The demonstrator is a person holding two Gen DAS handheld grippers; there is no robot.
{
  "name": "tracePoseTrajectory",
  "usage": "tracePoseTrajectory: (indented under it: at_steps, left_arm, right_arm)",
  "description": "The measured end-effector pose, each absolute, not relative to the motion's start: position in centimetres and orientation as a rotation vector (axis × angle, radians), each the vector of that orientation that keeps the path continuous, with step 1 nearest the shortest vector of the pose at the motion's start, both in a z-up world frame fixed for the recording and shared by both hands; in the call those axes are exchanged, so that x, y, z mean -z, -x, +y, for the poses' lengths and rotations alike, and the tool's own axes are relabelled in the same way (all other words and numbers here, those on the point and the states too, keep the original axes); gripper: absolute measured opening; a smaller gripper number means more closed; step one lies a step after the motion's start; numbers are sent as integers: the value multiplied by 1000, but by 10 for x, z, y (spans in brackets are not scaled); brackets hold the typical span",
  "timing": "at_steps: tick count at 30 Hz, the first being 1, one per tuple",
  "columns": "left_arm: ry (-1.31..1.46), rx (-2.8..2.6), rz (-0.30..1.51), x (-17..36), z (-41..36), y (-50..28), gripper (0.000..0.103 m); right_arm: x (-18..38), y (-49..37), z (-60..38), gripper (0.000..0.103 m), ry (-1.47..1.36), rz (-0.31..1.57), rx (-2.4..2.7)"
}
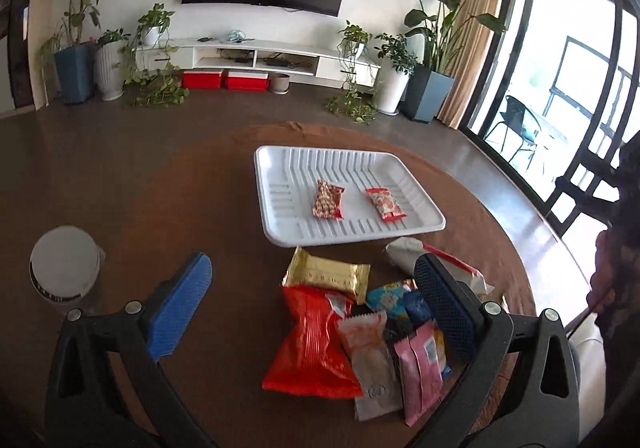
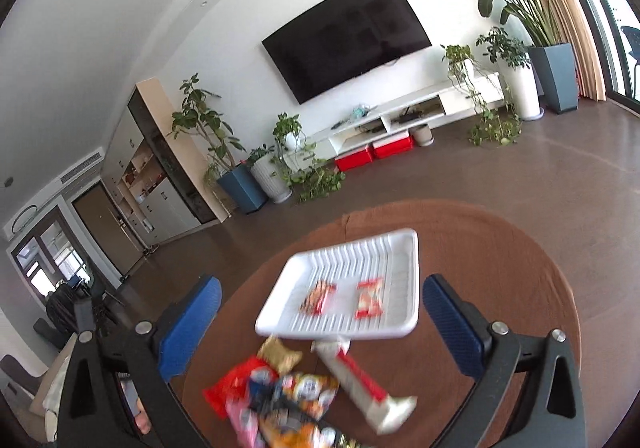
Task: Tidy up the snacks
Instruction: 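Open both tools to release the snacks in the tray and lift away, then grasp the pink bar with the left tool while the right tool grasps the orange bar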
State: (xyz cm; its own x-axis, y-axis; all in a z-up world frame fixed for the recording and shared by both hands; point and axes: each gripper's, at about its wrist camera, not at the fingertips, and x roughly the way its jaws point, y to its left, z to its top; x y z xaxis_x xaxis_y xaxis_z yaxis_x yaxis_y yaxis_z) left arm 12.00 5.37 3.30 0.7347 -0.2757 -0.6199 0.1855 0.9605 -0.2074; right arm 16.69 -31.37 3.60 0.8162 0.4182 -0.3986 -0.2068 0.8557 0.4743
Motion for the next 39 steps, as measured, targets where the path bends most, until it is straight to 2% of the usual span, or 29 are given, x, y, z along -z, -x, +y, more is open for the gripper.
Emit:
tracePoseTrajectory:
  at_steps: [7,11,16,22,25,27,29,32,34,36,39]
  left_arm:
    - [127,279,758,18,13,-34,103]
    - [102,292,763,41,-17,-5,103]
    - [69,282,738,39,-36,-1,103]
    - [78,287,765,42,-49,-29,99]
    - [102,284,798,48,-48,-45,93]
    - [114,282,813,51,-47,-51,84]
    - [109,277,819,52,-49,-57,80]
    - [101,265,832,57,-51,-66,79]
    - [99,268,847,62,-52,-71,70]
    - [106,277,867,68,-51,-76,56]
    - [117,285,883,73,-48,-79,47]
  right_arm:
    - [9,-69,-276,103,-368,589,-235]
    - [38,-36,-247,97,-260,636,-215]
    - [49,-27,-231,91,-139,647,-190]
    - [51,-43,-225,89,-51,682,-144]
    - [57,-53,-226,83,-51,720,-147]
    - [60,-56,-228,82,-66,733,-149]
    - [63,-57,-228,82,-66,741,-152]
    - [67,-56,-226,82,-56,749,-151]
    - [68,-56,-227,82,-67,752,-154]
    - [70,-57,-229,82,-74,754,-152]
    - [71,-58,-232,82,-87,757,-148]
